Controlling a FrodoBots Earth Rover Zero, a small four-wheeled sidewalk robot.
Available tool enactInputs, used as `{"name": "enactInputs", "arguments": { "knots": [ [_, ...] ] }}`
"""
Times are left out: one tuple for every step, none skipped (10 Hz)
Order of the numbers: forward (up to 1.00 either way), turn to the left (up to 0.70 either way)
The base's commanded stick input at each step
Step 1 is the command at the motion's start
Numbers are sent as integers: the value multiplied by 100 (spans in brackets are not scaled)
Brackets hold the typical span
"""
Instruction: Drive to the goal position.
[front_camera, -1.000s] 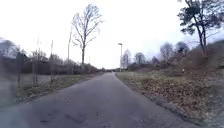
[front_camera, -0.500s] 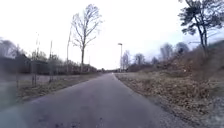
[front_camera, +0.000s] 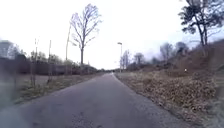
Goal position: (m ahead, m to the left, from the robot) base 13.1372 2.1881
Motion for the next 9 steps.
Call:
{"name": "enactInputs", "arguments": {
  "knots": [
    [50, 1],
    [50, 1],
    [50, 1],
    [50, 1],
    [50, 1],
    [50, 1],
    [50, 1],
    [50, 1],
    [50, 1]
  ]
}}
